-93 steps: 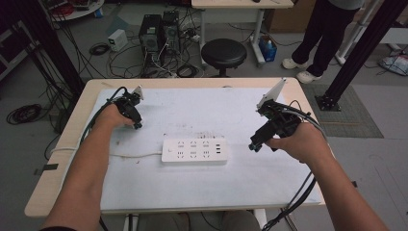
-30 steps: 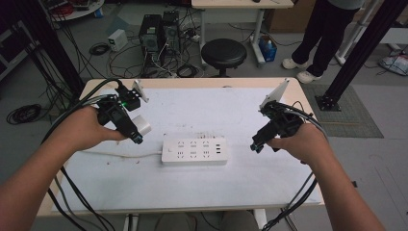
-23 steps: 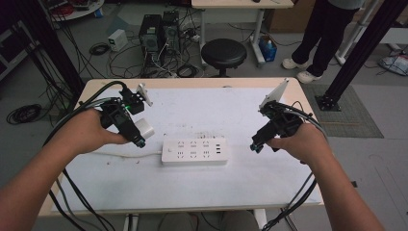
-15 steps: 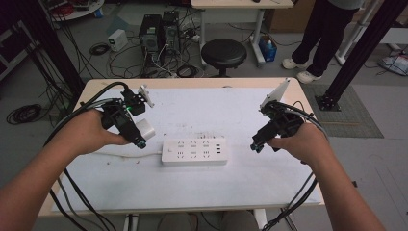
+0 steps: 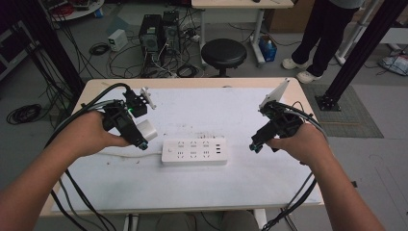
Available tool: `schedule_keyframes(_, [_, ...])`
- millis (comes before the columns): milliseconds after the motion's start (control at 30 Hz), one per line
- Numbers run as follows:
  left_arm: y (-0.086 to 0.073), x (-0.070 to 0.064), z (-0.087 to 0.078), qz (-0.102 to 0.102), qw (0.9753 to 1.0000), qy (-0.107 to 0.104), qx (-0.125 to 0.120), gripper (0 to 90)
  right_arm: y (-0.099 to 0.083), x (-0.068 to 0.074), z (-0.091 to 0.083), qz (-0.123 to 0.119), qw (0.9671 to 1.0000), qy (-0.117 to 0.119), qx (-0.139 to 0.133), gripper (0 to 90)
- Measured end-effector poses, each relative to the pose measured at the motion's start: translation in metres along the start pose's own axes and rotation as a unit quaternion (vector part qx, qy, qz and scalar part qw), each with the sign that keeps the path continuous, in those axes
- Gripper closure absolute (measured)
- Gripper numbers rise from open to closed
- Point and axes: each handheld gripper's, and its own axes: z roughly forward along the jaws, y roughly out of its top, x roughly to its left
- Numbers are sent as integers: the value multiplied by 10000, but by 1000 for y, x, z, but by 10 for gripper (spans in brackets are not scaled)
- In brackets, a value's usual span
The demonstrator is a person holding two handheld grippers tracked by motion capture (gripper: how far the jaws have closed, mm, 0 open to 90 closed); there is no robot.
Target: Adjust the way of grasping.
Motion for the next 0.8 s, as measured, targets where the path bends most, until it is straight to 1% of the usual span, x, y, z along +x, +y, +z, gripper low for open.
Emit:
schedule_keyframes(33, [0,-1,1,-18,10000,10,-39,427,0,0,-1,46,10000,3,37,84])
schedule_keyframes(67, [1,-1,2,26,10000,-4,-26,427,-1,-1,-1,23,10000,25,9,84])
schedule_keyframes(167, [2,-2,4,86,9999,-65,-65,428,-1,-2,-2,57,9999,75,-49,84])
schedule_keyframes(267, [5,-3,6,183,9997,-82,-127,427,-1,-1,-3,110,9998,142,-37,84])
schedule_keyframes(300, [6,-3,6,208,9996,-89,-148,427,0,-1,-3,86,9998,143,-70,84])
schedule_keyframes(333, [7,-4,7,227,9995,-112,-177,427,1,0,-3,148,9997,165,-51,84])
schedule_keyframes(367, [7,-4,7,278,9993,-114,-202,427,2,0,-3,115,9998,174,-63,84])
schedule_keyframes(400, [8,-5,8,317,9992,-121,-234,427,3,1,-3,175,9997,191,-18,84])
schedule_keyframes(433, [9,-5,8,346,9989,-125,-279,427,4,1,-2,123,9997,205,-24,84])
schedule_keyframes(467, [10,-6,9,389,9985,-156,-355,427,4,2,-2,140,9997,215,2,84])
schedule_keyframes(500, [10,-7,10,404,9981,-200,-409,428,5,2,-2,181,9995,276,22,84])
schedule_keyframes(533, [11,-7,11,485,9976,-229,-438,427,5,2,0,179,9992,346,10,84])
schedule_keyframes(600, [12,-8,13,585,9959,-357,-594,428,6,2,2,160,9992,356,8,84])
schedule_keyframes(667, [14,-10,15,752,9933,-517,-708,427,7,2,4,202,9990,407,-33,84])
schedule_keyframes(733, [16,-13,18,867,9912,-568,-824,428,8,1,5,271,9985,477,-57,84])
schedule_keyframes(800, [19,-15,21,997,9888,-633,-916,427,8,1,5,276,9983,505,-83,84])
